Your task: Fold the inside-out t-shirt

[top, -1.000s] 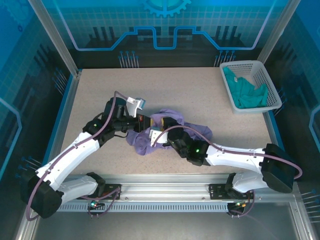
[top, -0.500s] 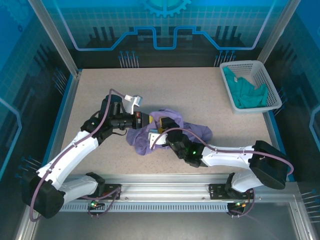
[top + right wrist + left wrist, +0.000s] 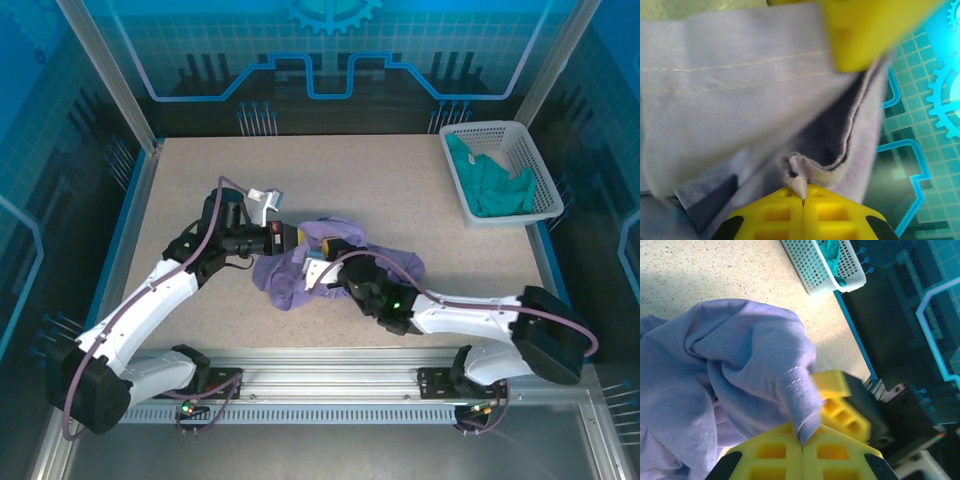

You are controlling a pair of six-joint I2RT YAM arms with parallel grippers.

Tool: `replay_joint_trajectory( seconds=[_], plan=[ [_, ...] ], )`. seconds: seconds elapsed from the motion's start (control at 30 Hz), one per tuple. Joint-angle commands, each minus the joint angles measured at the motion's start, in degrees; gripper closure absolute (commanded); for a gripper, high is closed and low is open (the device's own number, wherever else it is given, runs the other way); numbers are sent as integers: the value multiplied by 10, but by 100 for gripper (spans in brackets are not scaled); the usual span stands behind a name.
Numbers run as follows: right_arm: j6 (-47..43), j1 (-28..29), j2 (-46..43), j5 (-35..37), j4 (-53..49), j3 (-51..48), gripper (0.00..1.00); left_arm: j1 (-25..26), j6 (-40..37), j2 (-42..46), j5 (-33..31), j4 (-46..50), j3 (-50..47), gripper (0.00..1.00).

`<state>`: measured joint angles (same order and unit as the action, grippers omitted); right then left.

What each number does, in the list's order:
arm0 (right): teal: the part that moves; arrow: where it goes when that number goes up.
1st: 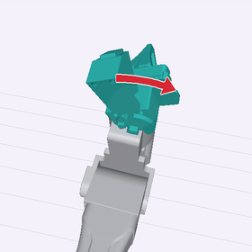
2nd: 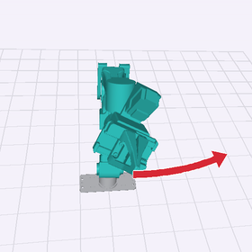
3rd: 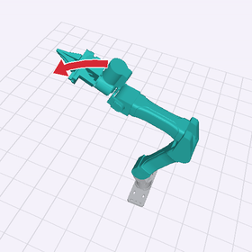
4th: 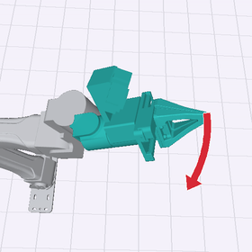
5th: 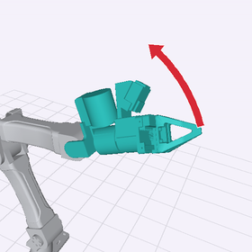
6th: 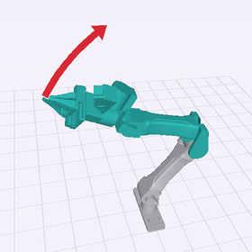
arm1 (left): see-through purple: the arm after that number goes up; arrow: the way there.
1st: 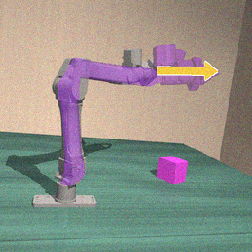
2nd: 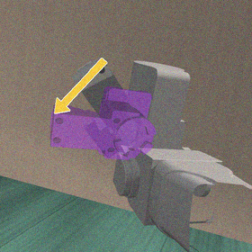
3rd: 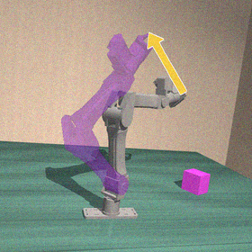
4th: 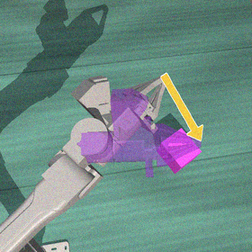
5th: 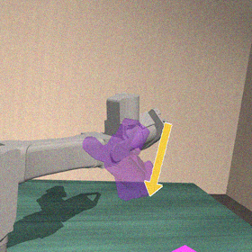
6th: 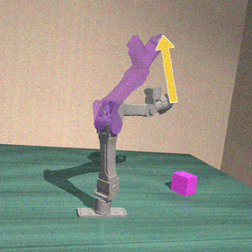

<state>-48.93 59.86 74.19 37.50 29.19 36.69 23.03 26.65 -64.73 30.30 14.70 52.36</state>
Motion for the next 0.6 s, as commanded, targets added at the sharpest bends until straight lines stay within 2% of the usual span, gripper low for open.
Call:
replay_joint_trajectory(
  seconds=[0.0,0.13,0.23,0.3,0.4,0.57],
  plan=[
    [160,-43,-83,-74,-101,-1,100,-4,-12,-14,-26,-1,7,100],
    [327,-143,-175,-229,-209,-3,100,2,-19,-37,-34,-18,5,100],
    [445,-243,-205,-362,-259,4,100,15,-27,-63,-41,-42,2,100],
    [504,-293,-206,-418,-281,13,100,24,-31,-86,-48,-67,0,98],
    [564,-347,-184,-464,-318,40,100,32,-31,-127,-46,-116,-4,96],
    [607,-390,-138,-499,-331,67,100,33,-21,-185,-22,-198,-13,83]
  ],
)
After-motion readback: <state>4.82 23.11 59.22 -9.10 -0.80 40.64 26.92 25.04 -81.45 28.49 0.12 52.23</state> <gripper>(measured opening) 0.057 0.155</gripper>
